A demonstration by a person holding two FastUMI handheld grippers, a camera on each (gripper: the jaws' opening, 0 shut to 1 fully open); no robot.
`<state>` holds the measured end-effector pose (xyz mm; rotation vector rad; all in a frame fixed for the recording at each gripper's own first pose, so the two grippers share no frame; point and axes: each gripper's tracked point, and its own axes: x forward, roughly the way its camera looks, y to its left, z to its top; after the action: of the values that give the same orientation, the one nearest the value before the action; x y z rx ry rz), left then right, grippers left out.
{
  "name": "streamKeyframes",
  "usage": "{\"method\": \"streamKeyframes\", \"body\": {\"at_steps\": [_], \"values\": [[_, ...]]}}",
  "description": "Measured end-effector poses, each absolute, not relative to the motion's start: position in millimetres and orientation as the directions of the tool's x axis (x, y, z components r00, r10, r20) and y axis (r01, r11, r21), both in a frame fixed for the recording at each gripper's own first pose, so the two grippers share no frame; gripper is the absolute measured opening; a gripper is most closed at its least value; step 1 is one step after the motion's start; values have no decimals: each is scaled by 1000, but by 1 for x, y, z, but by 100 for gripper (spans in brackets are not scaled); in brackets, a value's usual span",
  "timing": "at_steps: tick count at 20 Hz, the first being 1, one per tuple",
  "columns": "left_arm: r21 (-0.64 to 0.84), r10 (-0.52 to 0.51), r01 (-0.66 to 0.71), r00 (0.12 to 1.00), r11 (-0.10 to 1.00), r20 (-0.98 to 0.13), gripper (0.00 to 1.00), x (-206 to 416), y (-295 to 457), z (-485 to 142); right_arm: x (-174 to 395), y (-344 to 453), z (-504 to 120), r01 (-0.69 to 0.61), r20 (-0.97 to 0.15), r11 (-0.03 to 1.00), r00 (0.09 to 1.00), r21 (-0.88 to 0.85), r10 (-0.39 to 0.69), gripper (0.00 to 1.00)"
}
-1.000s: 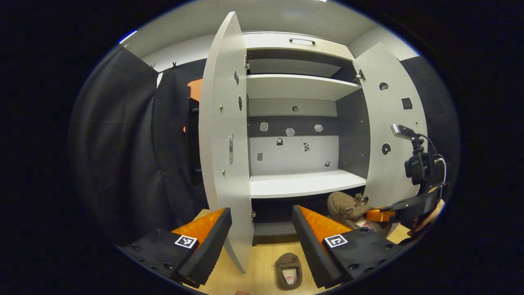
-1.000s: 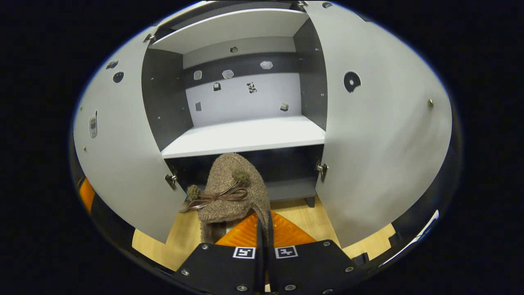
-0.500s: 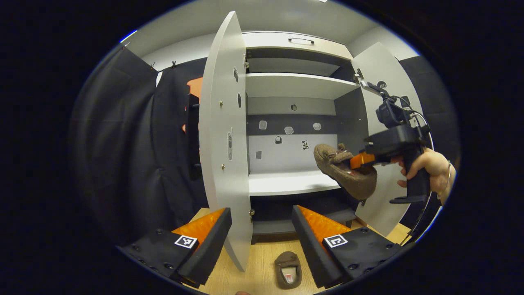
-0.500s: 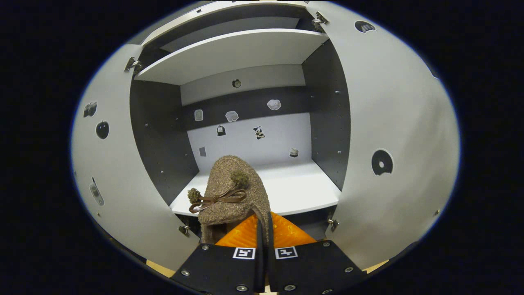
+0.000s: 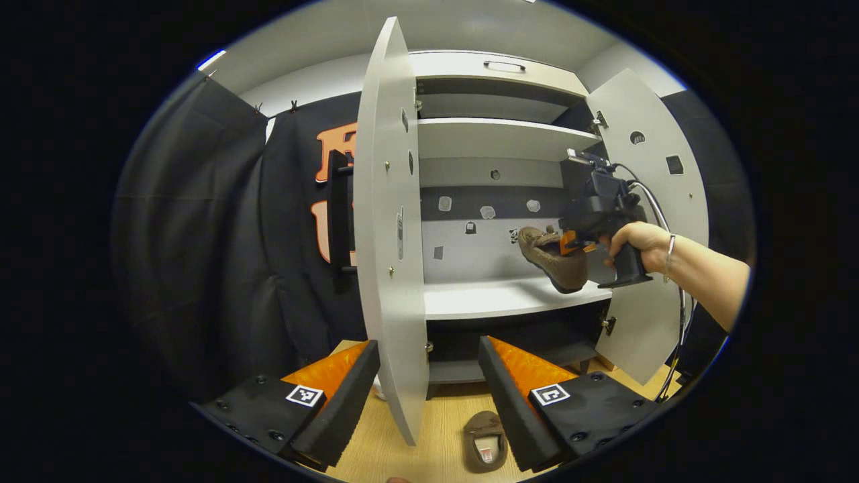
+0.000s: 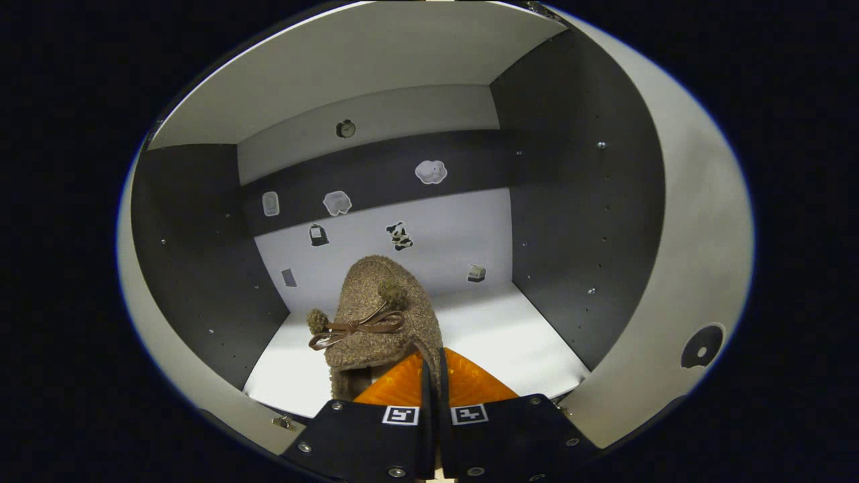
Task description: Grab one shoe with the right hand and put it into the shoe cabinet, grab the other shoe with the left hand and put it into the shoe cabinet; then close the right door with the right hand and the left door with the left hand.
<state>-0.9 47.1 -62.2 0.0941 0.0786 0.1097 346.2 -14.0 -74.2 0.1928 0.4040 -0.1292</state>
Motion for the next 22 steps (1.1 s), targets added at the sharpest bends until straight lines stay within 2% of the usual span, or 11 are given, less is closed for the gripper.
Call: {"method": "streamKeyframes", "body": {"at_steps": [6, 8, 9, 10, 11, 12, 16, 17, 18, 19, 22], "values": [[108, 123, -114, 989, 988, -83, 99, 0, 51, -65, 390, -25, -115, 200, -463, 971, 878, 127, -121, 3], [104, 131, -122, 987, 987, -91, 97, 0, 53, -67, 393, -25, -117, 193, -468, 971, 877, 137, -108, 10], [101, 134, -125, 986, 987, -94, 99, 1, 53, -68, 392, -29, -114, 195, -456, 974, 882, 120, -120, 13], [97, 136, -127, 986, 987, -96, 99, 2, 53, -69, 390, -33, -108, 195, -436, 976, 890, 96, -135, 2], [93, 137, -128, 986, 987, -97, 97, 3, 52, -70, 386, -32, -99, 178, -409, 980, 904, 86, -128, 16], [90, 135, -126, 986, 988, -99, 97, 4, 51, -71, 381, -31, -90, 164, -384, 983, 915, 78, -122, 22], [91, 131, -122, 986, 988, -107, 94, 7, 44, -78, 341, -29, -60, 115, -286, 993, 953, 22, -104, 37], [90, 129, -119, 986, 989, -110, 97, 7, 42, -80, 326, -26, -56, 101, -267, 995, 959, 21, -91, 40], [85, 125, -116, 986, 990, -115, 94, 6, 40, -82, 311, -23, -51, 91, -242, 996, 967, 23, -82, 39], [80, 123, -114, 985, 990, -117, 97, 5, 38, -84, 295, -23, -48, 84, -224, 996, 972, 22, -77, 48], [78, 124, -115, 983, 990, -132, 99, 3, 32, -94, 246, -24, -37, 68, -178, 997, 982, 27, -62, 58]]}}
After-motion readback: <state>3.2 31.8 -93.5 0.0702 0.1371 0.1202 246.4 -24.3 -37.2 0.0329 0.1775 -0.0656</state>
